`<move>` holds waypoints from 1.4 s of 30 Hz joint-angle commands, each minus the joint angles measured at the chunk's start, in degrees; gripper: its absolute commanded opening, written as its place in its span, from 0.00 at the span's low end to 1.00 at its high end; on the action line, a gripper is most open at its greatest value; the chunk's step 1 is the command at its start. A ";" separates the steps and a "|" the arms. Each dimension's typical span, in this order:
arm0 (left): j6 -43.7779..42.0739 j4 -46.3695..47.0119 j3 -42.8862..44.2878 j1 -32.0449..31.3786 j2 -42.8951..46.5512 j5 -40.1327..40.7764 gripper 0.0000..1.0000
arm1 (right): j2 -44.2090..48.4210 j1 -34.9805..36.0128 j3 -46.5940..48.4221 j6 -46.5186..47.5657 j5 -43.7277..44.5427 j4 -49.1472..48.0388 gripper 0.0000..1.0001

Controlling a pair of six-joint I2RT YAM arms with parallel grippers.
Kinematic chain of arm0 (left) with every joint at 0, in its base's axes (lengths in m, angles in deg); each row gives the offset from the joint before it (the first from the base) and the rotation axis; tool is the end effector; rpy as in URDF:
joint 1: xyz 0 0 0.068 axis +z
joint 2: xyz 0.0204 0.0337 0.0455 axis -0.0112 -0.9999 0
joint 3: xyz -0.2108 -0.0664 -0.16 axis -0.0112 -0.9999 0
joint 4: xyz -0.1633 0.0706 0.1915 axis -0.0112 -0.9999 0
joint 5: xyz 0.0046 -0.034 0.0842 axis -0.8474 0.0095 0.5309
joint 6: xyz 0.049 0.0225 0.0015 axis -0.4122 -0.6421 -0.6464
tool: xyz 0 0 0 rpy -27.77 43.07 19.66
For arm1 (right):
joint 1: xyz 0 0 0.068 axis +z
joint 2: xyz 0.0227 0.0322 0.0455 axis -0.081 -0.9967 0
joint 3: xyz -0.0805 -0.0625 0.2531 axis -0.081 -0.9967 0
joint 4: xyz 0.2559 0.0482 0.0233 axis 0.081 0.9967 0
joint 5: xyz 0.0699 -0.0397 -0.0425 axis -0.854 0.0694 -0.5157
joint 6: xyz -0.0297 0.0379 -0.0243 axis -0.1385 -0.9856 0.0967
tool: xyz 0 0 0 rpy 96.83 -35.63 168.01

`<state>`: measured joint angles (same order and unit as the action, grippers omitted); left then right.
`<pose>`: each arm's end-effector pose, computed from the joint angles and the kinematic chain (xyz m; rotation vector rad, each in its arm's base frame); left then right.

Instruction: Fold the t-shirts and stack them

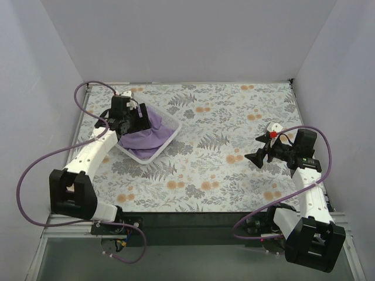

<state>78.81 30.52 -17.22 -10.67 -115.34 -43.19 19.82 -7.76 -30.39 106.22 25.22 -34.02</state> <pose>0.2899 -0.0598 0.2869 -0.9695 2.2374 -0.6478 0.1922 -0.0113 0.2491 -0.9398 1.6668 0.5113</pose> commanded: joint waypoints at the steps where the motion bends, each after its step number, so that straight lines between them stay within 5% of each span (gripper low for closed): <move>1: -4.90 -1.68 5.09 -0.73 -5.97 5.44 0.74 | 0.01 -0.25 0.46 0.79 -1.29 -0.23 0.98; 9: -11.49 0.08 15.30 -4.68 -24.08 12.12 0.53 | -0.60 -0.52 0.11 0.88 -1.02 -0.14 0.98; 10: -12.80 -0.27 15.91 -5.56 -24.96 12.47 0.47 | -0.60 -0.60 0.02 0.88 -0.94 -0.06 0.98; 13: -13.34 -0.62 16.80 -7.84 -23.31 15.98 0.00 | -0.69 -0.78 0.02 0.88 -0.93 -0.06 0.98; 17: -15.28 7.10 16.88 -12.76 -6.91 19.95 0.00 | -0.69 -1.04 0.02 0.79 -1.20 -0.14 0.98; 20: -12.13 7.29 24.95 -14.08 -1.78 11.11 0.00 | -1.13 -1.13 0.28 0.61 -1.46 -0.06 0.98; 25: -4.65 12.99 35.84 -15.40 -1.32 -11.12 0.00 | -1.48 -1.31 0.37 0.09 0.03 -0.23 0.98; 32: 0.98 16.34 53.77 -18.48 -10.88 -16.08 0.00 | -1.66 -2.36 0.37 -0.18 0.47 -0.32 0.98; 38: 1.25 16.34 49.77 -20.06 -13.02 -17.22 0.00 | -1.57 -3.15 0.46 -1.05 1.52 -0.76 0.98; 42: 0.02 16.34 36.80 -21.56 -11.26 -18.11 0.00 | -1.48 -3.42 0.46 -1.58 2.49 -1.20 0.98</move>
<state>79.37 46.78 26.97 -30.95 -128.85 -59.32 18.25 -10.75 -30.39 105.70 27.16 -33.97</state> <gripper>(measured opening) 0.017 0.984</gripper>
